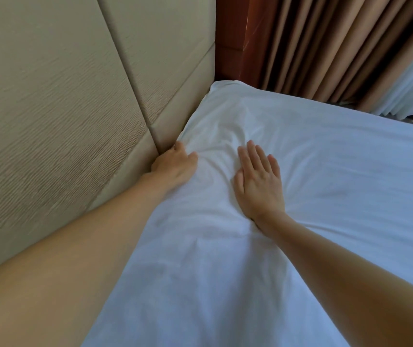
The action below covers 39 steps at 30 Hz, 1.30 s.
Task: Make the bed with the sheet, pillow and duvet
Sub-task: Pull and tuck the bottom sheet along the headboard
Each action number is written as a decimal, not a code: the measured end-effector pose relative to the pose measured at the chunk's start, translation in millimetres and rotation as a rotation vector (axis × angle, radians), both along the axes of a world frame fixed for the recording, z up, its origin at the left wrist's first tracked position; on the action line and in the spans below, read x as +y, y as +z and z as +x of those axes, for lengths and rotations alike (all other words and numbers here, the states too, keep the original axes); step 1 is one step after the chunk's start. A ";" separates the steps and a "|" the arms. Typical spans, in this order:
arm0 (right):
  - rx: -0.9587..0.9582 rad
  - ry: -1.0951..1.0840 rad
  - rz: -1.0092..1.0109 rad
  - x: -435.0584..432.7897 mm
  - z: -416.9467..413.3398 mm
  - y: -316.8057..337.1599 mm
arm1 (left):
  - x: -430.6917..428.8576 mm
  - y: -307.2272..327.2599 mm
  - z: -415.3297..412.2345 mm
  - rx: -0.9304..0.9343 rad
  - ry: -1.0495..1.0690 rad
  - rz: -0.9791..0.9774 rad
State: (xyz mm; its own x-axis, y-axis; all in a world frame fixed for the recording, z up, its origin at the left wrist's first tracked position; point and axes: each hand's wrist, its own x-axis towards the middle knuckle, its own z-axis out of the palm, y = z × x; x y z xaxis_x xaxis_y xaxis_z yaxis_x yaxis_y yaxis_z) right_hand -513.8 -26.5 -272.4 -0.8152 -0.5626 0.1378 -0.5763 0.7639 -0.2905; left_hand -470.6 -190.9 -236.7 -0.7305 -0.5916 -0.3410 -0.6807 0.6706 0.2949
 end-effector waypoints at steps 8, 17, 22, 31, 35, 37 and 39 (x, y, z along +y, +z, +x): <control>-0.010 0.002 0.016 -1.9 -1.4 -1.4 | -17.8 8.0 -15.0 0.053 0.181 0.333; -0.051 0.020 0.067 1.1 -2.8 -2.9 | 1.7 -16.0 13.7 0.125 -0.084 0.119; -0.032 -0.019 0.269 -3.8 3.7 4.5 | 25.3 -27.0 40.7 0.128 -0.117 -0.224; -0.100 0.005 0.440 26.8 80.3 35.8 | 80.5 -10.8 142.2 0.083 -0.182 -0.235; -0.240 0.080 0.428 59.7 148.5 53.5 | 118.0 1.8 210.2 0.006 -0.133 -0.125; -0.330 0.078 0.420 72.1 179.4 65.4 | 139.1 11.3 239.3 -0.053 -0.110 -0.059; -0.439 0.064 0.415 86.5 209.6 78.7 | 160.1 23.1 264.7 -0.147 -0.103 0.021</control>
State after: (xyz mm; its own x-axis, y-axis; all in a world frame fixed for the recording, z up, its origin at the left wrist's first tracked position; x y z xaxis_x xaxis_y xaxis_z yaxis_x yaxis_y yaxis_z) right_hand -304.2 59.9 -193.6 -0.7094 -0.5469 -0.4446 -0.5183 0.8322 -0.1967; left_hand -205.9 -30.7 -213.6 -0.7283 -0.5077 -0.4602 -0.6453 0.7341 0.2114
